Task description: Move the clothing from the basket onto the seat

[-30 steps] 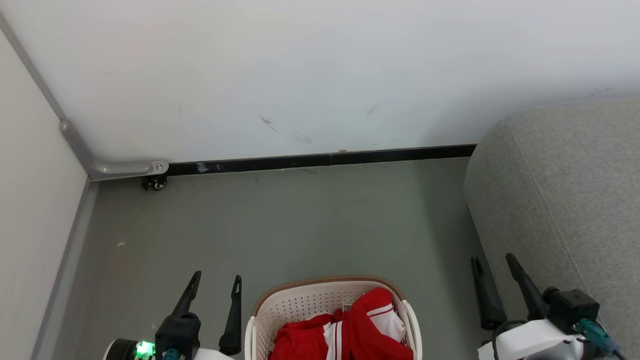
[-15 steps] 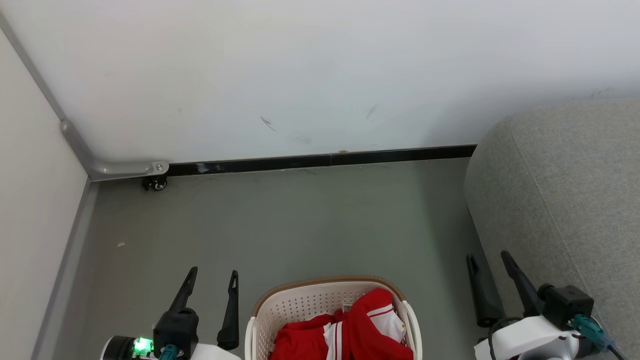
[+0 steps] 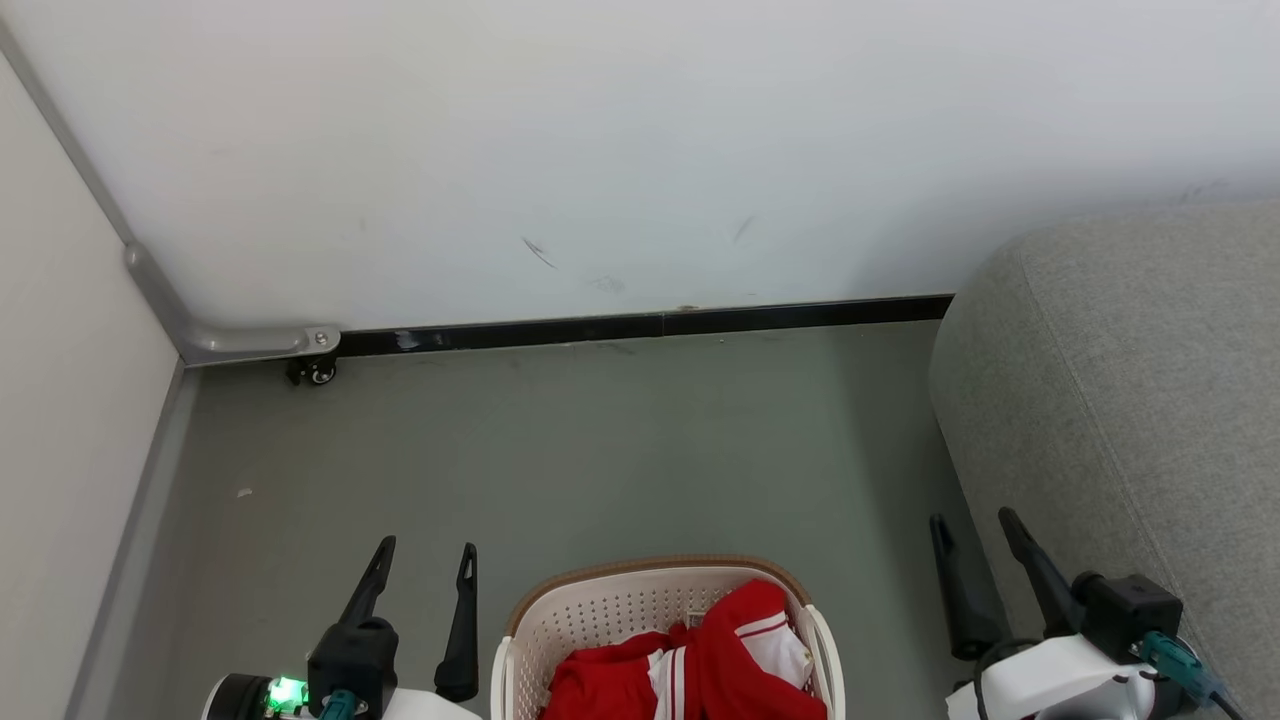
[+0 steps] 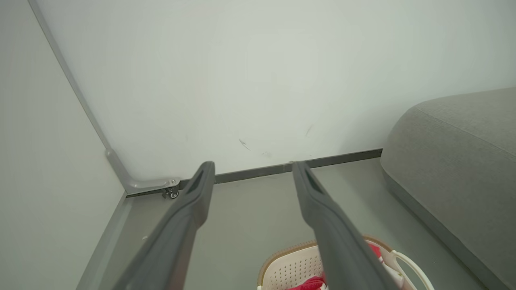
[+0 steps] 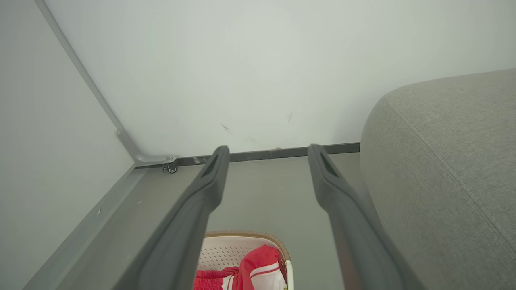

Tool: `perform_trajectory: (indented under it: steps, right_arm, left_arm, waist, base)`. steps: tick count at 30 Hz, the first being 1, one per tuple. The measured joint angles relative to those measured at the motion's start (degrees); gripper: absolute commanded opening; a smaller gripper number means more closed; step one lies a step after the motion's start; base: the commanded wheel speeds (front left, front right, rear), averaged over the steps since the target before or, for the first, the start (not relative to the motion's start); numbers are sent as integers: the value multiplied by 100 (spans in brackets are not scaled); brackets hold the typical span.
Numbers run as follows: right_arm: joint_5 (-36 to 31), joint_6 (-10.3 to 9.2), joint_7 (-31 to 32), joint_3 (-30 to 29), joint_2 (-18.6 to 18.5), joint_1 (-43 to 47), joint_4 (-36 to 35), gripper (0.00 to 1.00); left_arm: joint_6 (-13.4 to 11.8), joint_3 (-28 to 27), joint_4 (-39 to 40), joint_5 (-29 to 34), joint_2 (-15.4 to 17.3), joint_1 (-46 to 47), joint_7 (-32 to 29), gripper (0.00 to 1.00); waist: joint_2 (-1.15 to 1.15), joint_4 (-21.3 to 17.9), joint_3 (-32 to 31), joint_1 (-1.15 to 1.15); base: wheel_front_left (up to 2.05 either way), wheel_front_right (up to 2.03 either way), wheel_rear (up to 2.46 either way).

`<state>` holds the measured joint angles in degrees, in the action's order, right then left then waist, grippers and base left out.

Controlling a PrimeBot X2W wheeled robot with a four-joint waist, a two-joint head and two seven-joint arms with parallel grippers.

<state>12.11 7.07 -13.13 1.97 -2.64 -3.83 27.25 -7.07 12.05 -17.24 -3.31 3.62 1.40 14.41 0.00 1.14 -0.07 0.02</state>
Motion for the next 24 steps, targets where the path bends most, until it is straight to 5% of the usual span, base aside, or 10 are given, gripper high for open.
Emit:
perform_trajectory:
  steps: [24]
  right_arm:
    - [-204,0,-73,-307,2,1,-316,100]
  left_arm:
    - [10,80,-21,113,108,37,0,100]
  waist:
    - [0,-38,172,-1]
  base:
    - [0,0,0]
